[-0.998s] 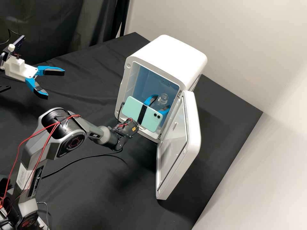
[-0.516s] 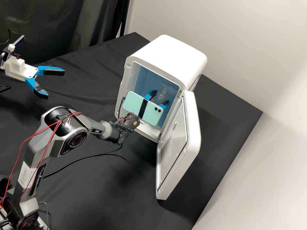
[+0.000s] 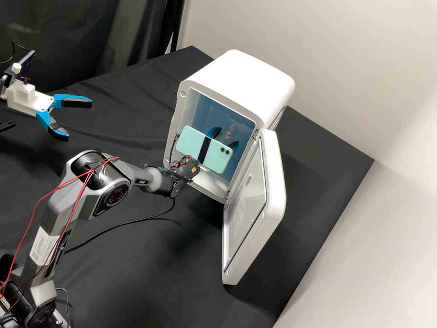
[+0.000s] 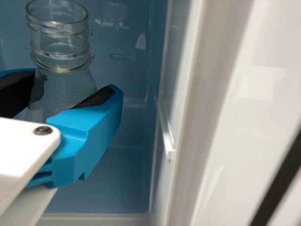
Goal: Place the flask in the incubator
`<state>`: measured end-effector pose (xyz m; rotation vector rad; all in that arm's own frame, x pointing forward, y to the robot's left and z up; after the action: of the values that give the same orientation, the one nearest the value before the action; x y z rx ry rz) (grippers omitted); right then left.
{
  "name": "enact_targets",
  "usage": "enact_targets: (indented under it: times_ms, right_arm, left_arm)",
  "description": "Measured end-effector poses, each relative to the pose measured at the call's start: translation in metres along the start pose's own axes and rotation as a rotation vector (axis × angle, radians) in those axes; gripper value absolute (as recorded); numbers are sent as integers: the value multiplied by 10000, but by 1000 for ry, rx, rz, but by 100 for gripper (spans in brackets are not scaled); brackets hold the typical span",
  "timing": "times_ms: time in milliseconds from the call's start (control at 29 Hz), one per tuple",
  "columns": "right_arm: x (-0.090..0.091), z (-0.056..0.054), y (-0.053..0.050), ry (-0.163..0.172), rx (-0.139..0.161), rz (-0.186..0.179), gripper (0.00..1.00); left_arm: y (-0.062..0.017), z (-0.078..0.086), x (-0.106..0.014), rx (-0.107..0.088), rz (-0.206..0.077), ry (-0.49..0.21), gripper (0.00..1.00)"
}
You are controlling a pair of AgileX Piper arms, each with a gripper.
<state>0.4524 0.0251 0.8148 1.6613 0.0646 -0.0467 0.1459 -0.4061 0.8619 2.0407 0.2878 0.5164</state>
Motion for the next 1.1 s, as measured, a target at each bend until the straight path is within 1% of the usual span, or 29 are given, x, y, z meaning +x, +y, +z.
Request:
enact_targets:
  times_ms: [138,172,241,344,448,516,620,689,792,930,998,1102]
  right_arm:
    - [48,8,-14,-1,-1,-1,0]
    - [69,31,-26,-10,-7,-4,0]
    - [93,42,-31,-15,-18,-6,0]
    - [131,76,-64,-36,-22,-22,0]
    - [152,69,-100,-41,-21,-33,0]
    - [179,47,-129,-33,-22,-37,0]
    - [195,47,-165,-32,-22,-44,0]
    - [200,40,-186,-44,-23,-59,0]
    - [208,20,-194,-43,-24,-62,0]
    - [219,-21,-214,-32,-25,-65,0]
    - [222,-28,-251,-31,-25,-72,0]
    - [255,6,-305,-34,-29,-82,0]
  left_arm:
    - [0,0,0,0,0,0,100]
    - [0,0,0,0,0,0,100]
    - [0,0,0,0,0,0,100]
    - [0,0,0,0,0,0,100]
    - [-1,3,0,0,-1,-2,100]
    - [-1,3,0,0,-1,-2,100]
    - [-1,3,0,0,-1,-2,100]
    - [-2,5,0,-1,-1,-3,100]
    - [-3,11,-1,-2,-2,-6,100]
    - [-3,9,-1,-6,-2,-4,100]
    - [-6,9,1,-5,-4,-3,100]
    - [-12,8,5,-5,-8,-2,100]
